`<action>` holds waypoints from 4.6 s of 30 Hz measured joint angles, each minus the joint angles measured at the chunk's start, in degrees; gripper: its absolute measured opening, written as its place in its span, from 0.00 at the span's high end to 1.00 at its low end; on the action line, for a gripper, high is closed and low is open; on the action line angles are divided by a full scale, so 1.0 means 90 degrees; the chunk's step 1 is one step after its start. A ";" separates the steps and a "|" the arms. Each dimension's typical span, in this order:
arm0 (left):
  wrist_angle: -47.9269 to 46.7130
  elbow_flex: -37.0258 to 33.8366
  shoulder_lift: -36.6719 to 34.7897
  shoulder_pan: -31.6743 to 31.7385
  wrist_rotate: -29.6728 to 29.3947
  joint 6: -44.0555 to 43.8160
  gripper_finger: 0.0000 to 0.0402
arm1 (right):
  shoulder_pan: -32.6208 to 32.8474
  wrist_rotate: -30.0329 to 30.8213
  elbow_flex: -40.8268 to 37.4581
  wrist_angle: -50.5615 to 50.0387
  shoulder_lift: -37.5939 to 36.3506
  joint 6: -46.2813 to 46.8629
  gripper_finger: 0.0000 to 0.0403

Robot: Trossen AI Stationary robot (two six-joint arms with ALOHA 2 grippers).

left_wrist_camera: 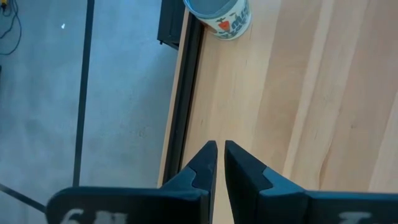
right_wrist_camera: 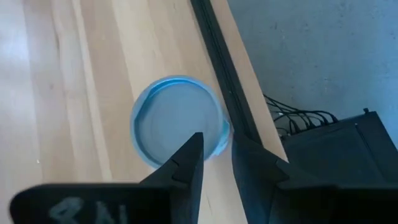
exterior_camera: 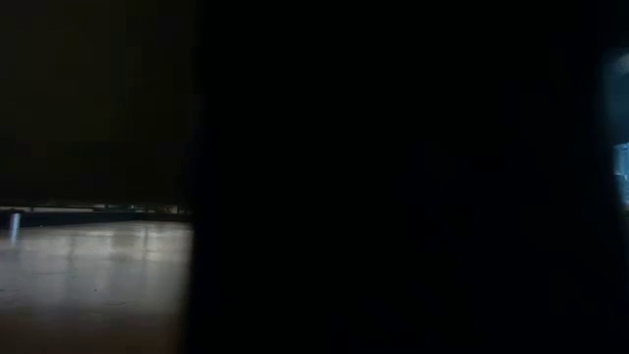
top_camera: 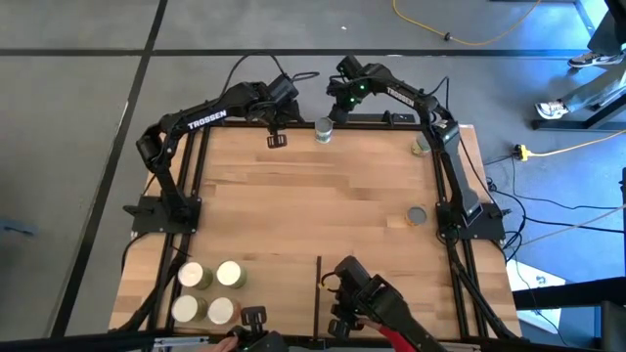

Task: Pick and place cans onto a shelf
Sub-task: Put the canned mix vegetable on the shelf

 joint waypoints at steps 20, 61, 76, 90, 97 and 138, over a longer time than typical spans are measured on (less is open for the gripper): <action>0.0002 0.0000 0.0002 0.0000 0.0000 0.0005 0.94 | 0.0043 -0.0168 0.0000 0.0120 0.0374 -0.0004 0.79; -0.0732 0.0001 -0.0991 -0.0328 0.0105 -0.0533 0.95 | 0.0854 0.1401 0.1603 -0.2494 -0.0846 -0.0476 0.96; -0.1963 0.0002 -0.2483 -0.0779 0.0104 -0.1509 0.94 | 0.2994 0.1176 0.1606 -0.2196 -0.1457 0.0213 0.96; -0.2901 0.0002 -0.3130 -0.1217 0.0624 -0.1330 0.94 | 0.4921 0.1166 0.1533 -0.0175 -0.1457 0.2338 0.96; -0.2986 0.0001 -0.3596 -0.1607 0.0959 -0.1942 0.95 | 0.5278 0.0972 0.1341 -0.0109 -0.1253 0.2476 0.96; -0.2783 0.0002 -0.3878 -0.2033 0.0930 -0.3466 0.95 | 0.5523 -0.0476 0.1345 0.0296 -0.0055 0.1685 0.96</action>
